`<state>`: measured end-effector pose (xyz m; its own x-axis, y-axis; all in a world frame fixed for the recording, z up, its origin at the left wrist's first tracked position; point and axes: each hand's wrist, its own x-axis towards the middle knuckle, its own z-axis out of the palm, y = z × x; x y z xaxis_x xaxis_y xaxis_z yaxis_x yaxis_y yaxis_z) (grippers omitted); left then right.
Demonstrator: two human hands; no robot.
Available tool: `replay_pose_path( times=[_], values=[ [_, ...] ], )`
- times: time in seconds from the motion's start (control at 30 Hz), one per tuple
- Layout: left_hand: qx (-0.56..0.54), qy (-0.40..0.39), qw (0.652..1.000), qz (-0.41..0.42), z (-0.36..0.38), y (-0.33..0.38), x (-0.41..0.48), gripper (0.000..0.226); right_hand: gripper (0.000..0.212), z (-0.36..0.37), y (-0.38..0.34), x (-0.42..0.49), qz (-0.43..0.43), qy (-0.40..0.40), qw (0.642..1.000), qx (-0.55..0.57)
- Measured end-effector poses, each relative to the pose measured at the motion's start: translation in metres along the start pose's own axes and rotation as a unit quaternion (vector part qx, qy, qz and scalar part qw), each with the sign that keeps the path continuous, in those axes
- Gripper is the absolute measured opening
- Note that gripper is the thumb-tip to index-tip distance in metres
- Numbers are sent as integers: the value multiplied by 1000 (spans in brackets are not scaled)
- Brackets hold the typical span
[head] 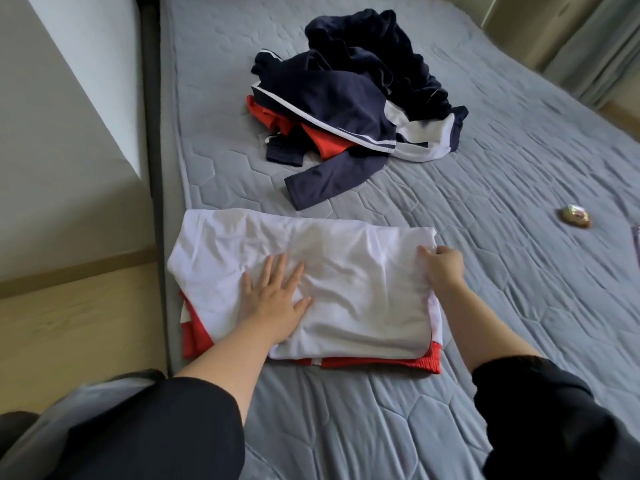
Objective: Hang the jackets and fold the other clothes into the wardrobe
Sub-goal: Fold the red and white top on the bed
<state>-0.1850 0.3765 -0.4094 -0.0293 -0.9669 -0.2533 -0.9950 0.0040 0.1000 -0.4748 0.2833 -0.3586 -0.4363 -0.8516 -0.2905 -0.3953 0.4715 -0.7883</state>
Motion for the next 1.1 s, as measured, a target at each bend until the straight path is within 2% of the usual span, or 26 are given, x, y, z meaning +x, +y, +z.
replay_pose_path(
  times=[0.07,0.13,0.17,0.23,0.33,0.4,0.53,0.6,0.7,0.77,0.83,0.93,1.0,1.03,1.1],
  values=[
    [5,-6,1000,3,5,-3,0,69,24,-5,-3,6,0,53,995,83],
    [5,-11,1000,4,7,-5,0,67,22,-11,-2,11,89,86,976,181],
    [4,-11,1000,3,7,-6,-1,66,23,-12,2,12,133,74,970,190],
    [2,-10,1000,3,7,-5,-3,64,27,-11,9,12,168,40,974,149],
    [5,-6,1000,6,4,-6,-4,65,41,-12,14,-1,135,44,989,40],
    [6,-6,1000,7,2,-5,-4,66,50,-16,18,-10,113,37,992,30],
    [-5,-2,1000,12,-3,-5,-6,66,39,-13,25,-26,146,-80,982,87],
    [-14,1,1000,12,-4,-6,-6,66,34,-13,24,-33,166,-130,964,164],
    [-16,5,1000,3,-4,-7,-8,65,14,-14,31,-39,124,-82,952,268],
    [-15,3,1000,-6,-3,-8,-9,64,12,-11,41,-46,105,-29,971,214],
    [-7,3,1000,-9,-2,-8,-9,65,17,-5,50,-55,87,8,991,96],
    [13,25,1000,-2,-4,-8,-5,67,19,4,54,-63,44,45,998,6],
    [13,11,1000,3,-5,-9,-4,68,16,6,47,-69,39,68,995,-69],
    [13,-2,1000,4,-4,-8,-4,68,21,6,44,-71,42,73,987,-135],
    [18,-11,1000,4,-5,-7,-4,68,54,7,35,-73,3,95,953,-289]
  ],
)
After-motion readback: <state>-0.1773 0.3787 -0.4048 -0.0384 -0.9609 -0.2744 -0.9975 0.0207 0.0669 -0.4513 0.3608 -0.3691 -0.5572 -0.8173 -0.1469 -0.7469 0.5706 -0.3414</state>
